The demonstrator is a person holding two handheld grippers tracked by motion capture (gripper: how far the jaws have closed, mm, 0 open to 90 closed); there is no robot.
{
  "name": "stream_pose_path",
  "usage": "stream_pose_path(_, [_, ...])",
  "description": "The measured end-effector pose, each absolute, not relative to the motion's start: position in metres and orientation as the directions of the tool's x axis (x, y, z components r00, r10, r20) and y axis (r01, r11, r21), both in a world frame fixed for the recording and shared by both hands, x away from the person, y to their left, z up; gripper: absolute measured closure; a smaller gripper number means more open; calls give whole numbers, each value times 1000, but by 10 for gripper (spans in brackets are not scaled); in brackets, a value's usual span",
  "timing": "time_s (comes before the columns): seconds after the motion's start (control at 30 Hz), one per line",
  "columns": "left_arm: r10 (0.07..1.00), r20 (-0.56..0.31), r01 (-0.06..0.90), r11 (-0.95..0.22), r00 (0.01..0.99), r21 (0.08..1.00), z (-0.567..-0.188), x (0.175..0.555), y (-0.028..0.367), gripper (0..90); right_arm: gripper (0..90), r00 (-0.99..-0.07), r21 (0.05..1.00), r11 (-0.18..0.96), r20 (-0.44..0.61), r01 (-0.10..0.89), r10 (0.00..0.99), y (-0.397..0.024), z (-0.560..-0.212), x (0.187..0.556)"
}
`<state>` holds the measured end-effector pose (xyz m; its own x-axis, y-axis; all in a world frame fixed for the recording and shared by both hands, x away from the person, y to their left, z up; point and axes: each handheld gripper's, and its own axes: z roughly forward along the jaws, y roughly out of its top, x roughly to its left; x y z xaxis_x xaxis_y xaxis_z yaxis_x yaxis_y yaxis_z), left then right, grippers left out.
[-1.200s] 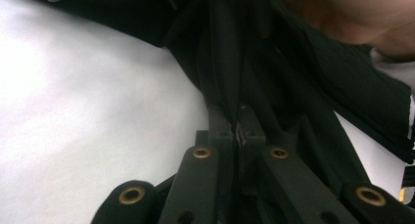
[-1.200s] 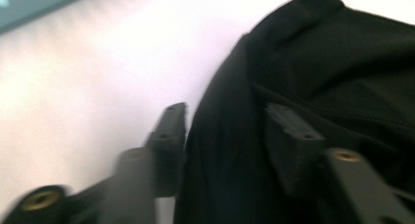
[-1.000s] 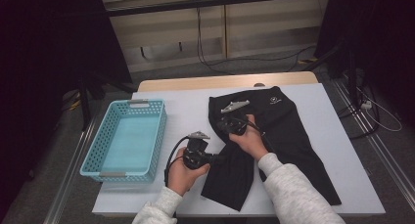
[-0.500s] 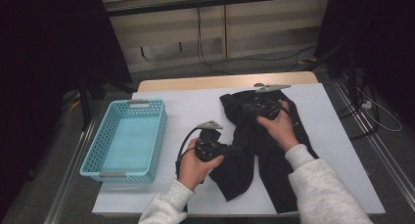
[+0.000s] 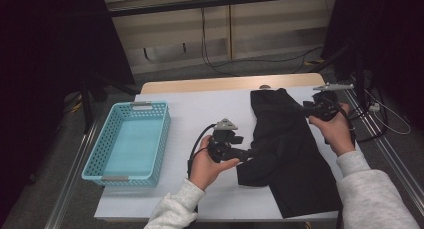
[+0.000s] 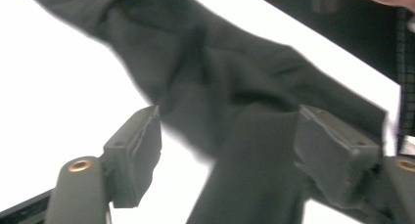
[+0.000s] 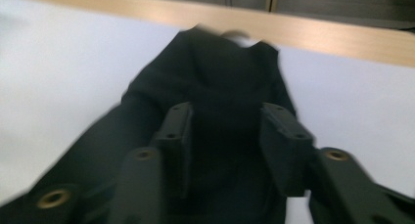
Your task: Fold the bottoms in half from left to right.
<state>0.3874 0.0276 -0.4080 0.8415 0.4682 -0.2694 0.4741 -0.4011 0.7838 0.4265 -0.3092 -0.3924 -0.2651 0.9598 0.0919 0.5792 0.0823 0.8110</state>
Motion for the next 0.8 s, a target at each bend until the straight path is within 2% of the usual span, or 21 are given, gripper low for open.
stream_pose_path(0.03, [476,-266,475,-400,839,784,-410,389,31,240,554,-284,805,106,80,584,955,-305,-399,422])
stream_pose_path(0.27, [529,-223,485,-431,819,761,-423,401,59,201,486,-378,778,197,55,596,924,-283,-424,393])
stream_pose_path(0.33, [542,-220,492,-428,811,758,-426,403,64,192,461,-395,775,200,69,599,916,-278,-430,384])
stream_pose_path(0.53, [556,-209,493,-430,804,756,-429,407,73,184,460,-433,769,223,76,598,898,-266,-442,359])
stream_pose_path(0.8, [578,-192,506,-449,793,737,-436,412,78,171,450,-467,794,216,96,569,879,-255,-431,342])
